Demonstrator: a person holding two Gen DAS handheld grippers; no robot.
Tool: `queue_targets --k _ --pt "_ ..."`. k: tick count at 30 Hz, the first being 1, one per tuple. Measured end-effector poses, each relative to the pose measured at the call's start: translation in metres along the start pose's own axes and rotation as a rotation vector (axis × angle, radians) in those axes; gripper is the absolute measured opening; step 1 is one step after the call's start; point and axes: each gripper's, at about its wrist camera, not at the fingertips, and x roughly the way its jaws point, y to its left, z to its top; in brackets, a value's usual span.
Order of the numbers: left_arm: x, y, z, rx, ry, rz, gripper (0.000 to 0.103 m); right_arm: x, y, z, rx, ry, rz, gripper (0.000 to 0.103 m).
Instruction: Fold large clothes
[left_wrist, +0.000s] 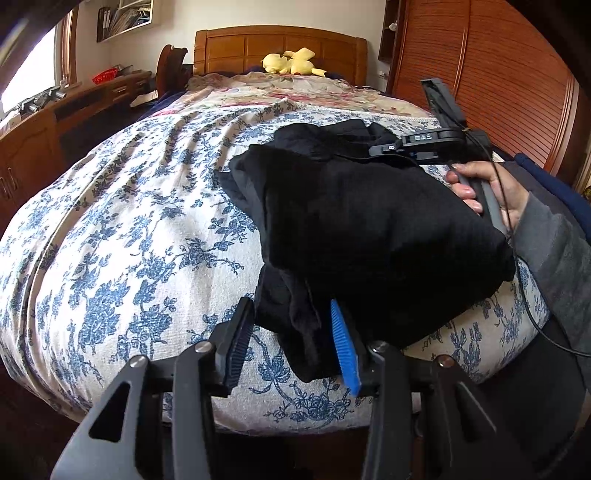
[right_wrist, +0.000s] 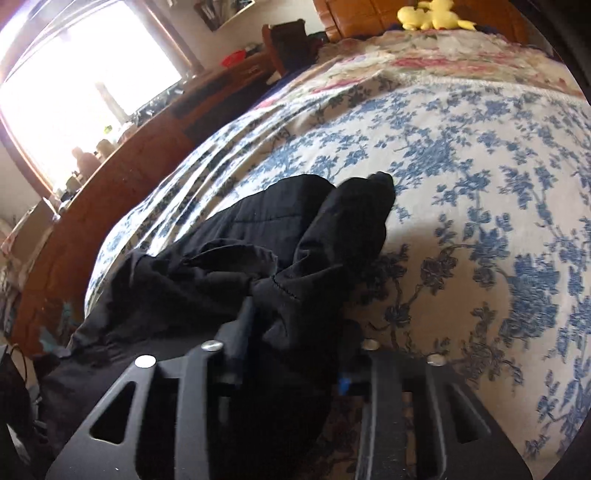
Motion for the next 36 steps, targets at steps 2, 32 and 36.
queue_targets --k 2,32,36 --pt "-0.002 0.001 0.0 -0.001 -0.004 0.006 0.041 -0.011 0.002 -0.003 0.0 -0.016 -0.018 0.025" --pt "0.014 -0.002 0.005 -0.042 0.004 -0.01 0.041 -0.047 -0.013 -0.031 0.002 -0.004 -0.194 0.064" --pt "0.014 -0.002 0.004 -0.062 0.004 -0.016 0.041 -0.043 -0.015 -0.033 0.008 -0.005 -0.194 0.068"
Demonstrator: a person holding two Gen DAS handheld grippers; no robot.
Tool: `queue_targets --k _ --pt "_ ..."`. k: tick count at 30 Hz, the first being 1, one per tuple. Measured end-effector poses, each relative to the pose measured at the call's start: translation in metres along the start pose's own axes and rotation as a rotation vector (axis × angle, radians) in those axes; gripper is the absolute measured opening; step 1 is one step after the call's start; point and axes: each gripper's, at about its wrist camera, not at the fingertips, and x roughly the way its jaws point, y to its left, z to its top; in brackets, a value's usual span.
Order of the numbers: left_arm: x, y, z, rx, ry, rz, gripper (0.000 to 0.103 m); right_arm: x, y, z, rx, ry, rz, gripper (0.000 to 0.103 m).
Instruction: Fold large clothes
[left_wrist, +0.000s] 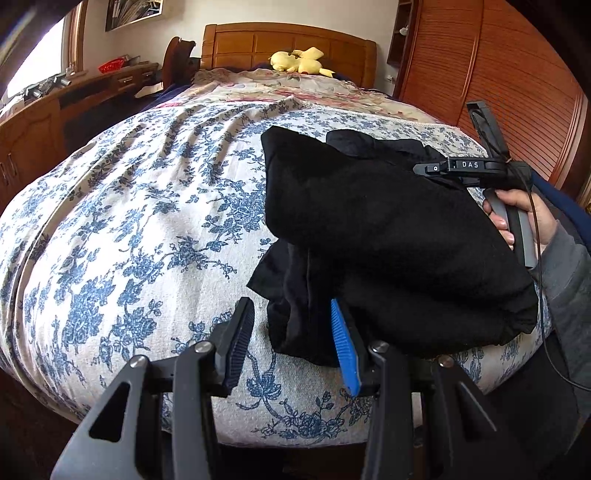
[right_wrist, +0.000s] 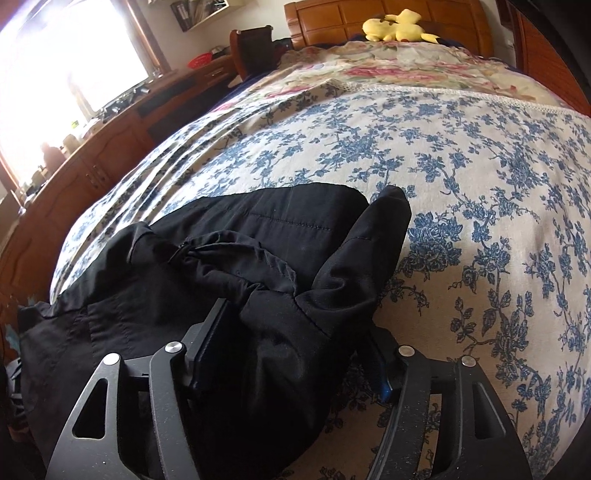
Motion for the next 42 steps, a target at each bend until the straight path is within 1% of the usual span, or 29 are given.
queue_targets --k 6,10,12,14,15,16,17,19,22,25,31,34,38,42 --pt "-0.001 -0.002 -0.005 -0.015 0.008 -0.001 0.041 0.003 -0.003 -0.001 0.015 0.01 0.018 0.07" --pt "-0.001 -0.002 -0.006 -0.03 0.015 -0.011 0.041 0.003 -0.001 -0.001 0.013 0.013 0.016 0.07" --pt "0.001 -0.002 -0.005 -0.041 0.017 -0.017 0.041 0.003 -0.001 -0.002 0.012 0.013 0.018 0.068" --pt "0.004 -0.003 -0.003 -0.041 0.015 -0.024 0.04 0.001 0.0 -0.003 0.002 0.004 0.023 0.061" --pt "0.005 -0.003 -0.002 -0.039 0.01 -0.028 0.037 -0.001 0.001 -0.004 -0.003 0.0 0.024 0.055" --pt "0.006 -0.003 -0.001 -0.036 0.006 -0.043 0.03 -0.003 0.001 -0.003 -0.007 -0.006 0.023 0.047" --pt "0.006 -0.004 0.0 -0.035 0.004 -0.039 0.029 -0.005 0.002 -0.004 -0.008 -0.011 0.023 0.044" --pt "0.005 -0.005 0.001 -0.033 -0.003 -0.025 0.019 -0.012 0.001 -0.004 -0.01 -0.029 0.029 0.034" --pt "0.0 -0.003 0.003 -0.037 -0.018 -0.038 0.01 -0.022 0.004 -0.003 -0.025 -0.059 0.034 0.028" --pt "-0.005 -0.001 0.007 -0.048 -0.031 -0.045 0.008 -0.031 0.011 -0.001 -0.046 -0.094 0.027 0.025" --pt "-0.013 0.003 0.013 -0.05 -0.071 -0.022 0.005 -0.054 0.024 0.005 -0.067 -0.178 0.07 0.022" --pt "-0.019 0.004 0.017 -0.046 -0.093 -0.011 0.005 -0.06 0.033 0.006 -0.085 -0.2 0.08 0.021" --pt "-0.026 0.008 0.019 -0.042 -0.114 0.007 0.004 -0.064 0.039 0.006 -0.105 -0.207 0.094 0.021" --pt "-0.027 0.017 0.017 -0.061 -0.117 -0.002 0.004 -0.056 0.043 0.003 -0.117 -0.172 0.098 0.021"
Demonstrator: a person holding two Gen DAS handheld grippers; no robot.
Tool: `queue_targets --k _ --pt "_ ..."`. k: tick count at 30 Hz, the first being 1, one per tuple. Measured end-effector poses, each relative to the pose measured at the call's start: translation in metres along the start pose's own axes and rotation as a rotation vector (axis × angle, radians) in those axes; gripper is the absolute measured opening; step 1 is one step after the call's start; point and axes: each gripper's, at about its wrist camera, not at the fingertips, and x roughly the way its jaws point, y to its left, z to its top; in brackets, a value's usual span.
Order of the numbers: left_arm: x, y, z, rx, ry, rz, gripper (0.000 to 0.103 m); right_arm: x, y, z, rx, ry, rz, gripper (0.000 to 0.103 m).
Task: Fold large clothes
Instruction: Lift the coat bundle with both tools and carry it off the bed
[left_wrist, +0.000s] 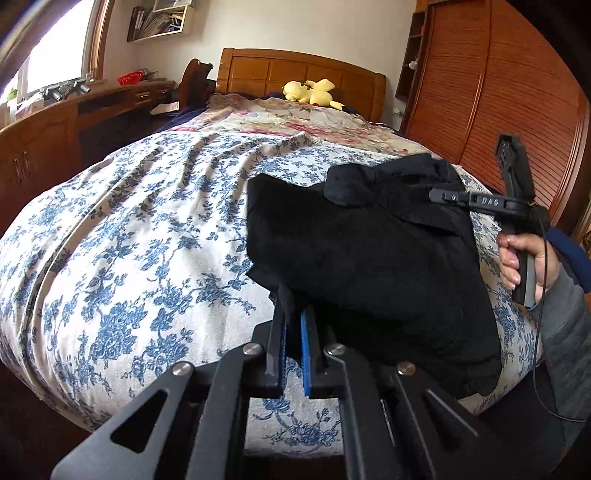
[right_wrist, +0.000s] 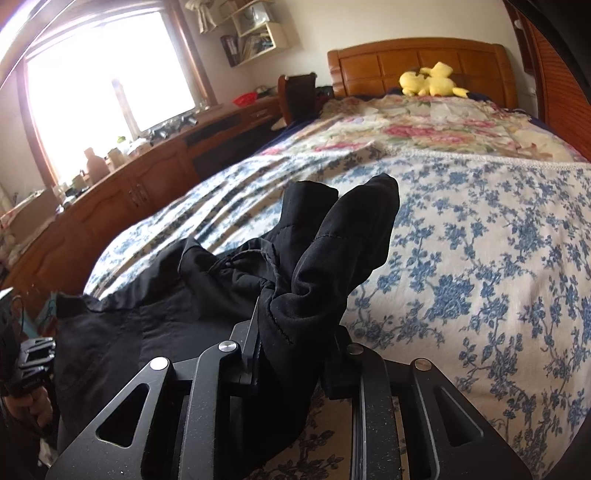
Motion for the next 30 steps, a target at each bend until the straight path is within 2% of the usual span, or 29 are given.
queue_targets --k 4,8,13,20,30 --pt "-0.002 0.005 -0.004 0.0 -0.01 -0.008 0.004 0.014 -0.001 -0.009 -0.002 0.05 -0.031 0.021" --pt "-0.011 0.007 -0.008 0.018 -0.052 0.004 0.004 0.015 0.001 -0.012 0.003 0.048 -0.023 0.021" --pt "-0.026 0.042 -0.008 -0.013 -0.086 0.013 0.004 0.025 0.03 -0.008 -0.026 0.035 -0.022 0.021" --pt "-0.055 0.108 0.0 -0.029 -0.136 0.092 0.004 0.08 0.101 0.02 -0.097 0.071 -0.006 0.021" --pt "-0.106 0.215 0.004 -0.083 -0.2 0.241 0.003 0.181 0.235 0.086 -0.21 0.112 0.058 0.02"
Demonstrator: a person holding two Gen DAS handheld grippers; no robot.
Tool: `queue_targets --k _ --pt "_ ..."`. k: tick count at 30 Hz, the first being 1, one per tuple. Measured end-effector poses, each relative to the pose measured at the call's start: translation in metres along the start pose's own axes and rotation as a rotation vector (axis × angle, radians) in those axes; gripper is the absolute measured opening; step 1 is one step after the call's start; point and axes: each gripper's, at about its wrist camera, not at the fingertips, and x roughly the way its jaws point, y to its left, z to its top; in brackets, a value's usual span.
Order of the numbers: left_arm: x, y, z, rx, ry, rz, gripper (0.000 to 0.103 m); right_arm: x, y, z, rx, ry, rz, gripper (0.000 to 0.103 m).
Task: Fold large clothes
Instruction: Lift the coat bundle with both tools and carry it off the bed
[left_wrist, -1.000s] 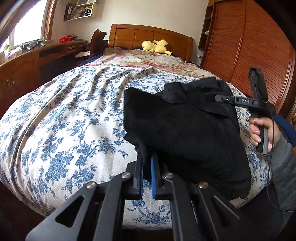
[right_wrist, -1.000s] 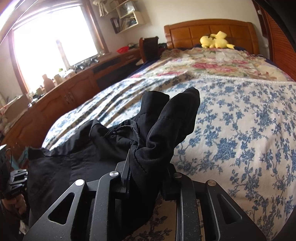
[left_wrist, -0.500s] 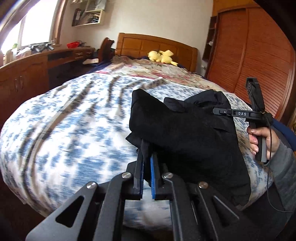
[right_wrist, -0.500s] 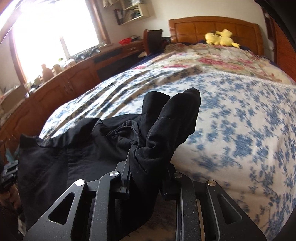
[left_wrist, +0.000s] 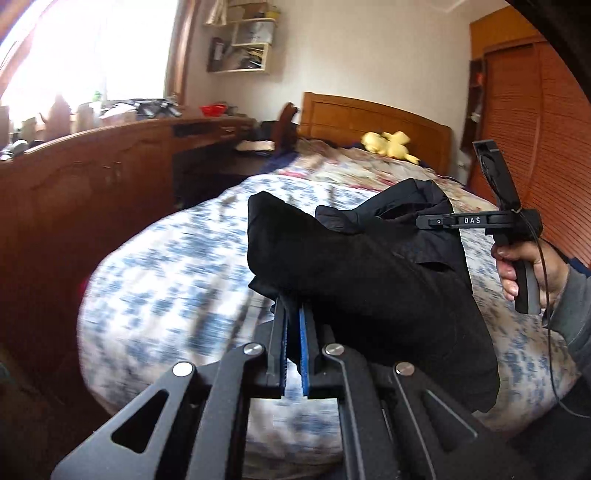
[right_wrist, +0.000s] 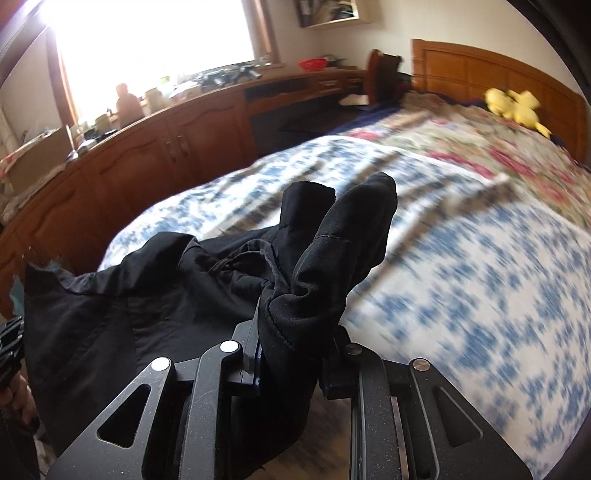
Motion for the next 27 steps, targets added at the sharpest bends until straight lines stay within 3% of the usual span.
queue_targets --k 7,11,16,22,24,26,27 --pt "-0.011 0.059 0.013 -0.009 -0.041 0.106 0.003 0.054 0.071 0.054 -0.069 0.012 0.024 0.019" --pt "-0.006 0.096 0.022 -0.025 -0.04 0.182 0.003 0.086 0.113 0.091 -0.095 0.004 0.016 0.02" --pt "0.006 0.134 0.032 -0.053 -0.019 0.268 0.003 0.12 0.16 0.112 -0.134 -0.021 0.024 0.02" --pt "0.019 0.159 0.015 -0.072 0.006 0.351 0.003 0.153 0.19 0.126 -0.124 -0.012 0.025 0.025" --pt "0.026 0.164 0.008 -0.082 0.03 0.355 0.003 0.162 0.19 0.116 -0.063 0.015 0.018 0.029" --pt "0.031 0.166 0.005 -0.088 0.035 0.364 0.003 0.172 0.196 0.104 -0.092 0.048 0.006 0.031" --pt "0.031 0.166 0.003 -0.091 0.03 0.37 0.003 0.175 0.201 0.096 -0.137 0.053 -0.018 0.037"
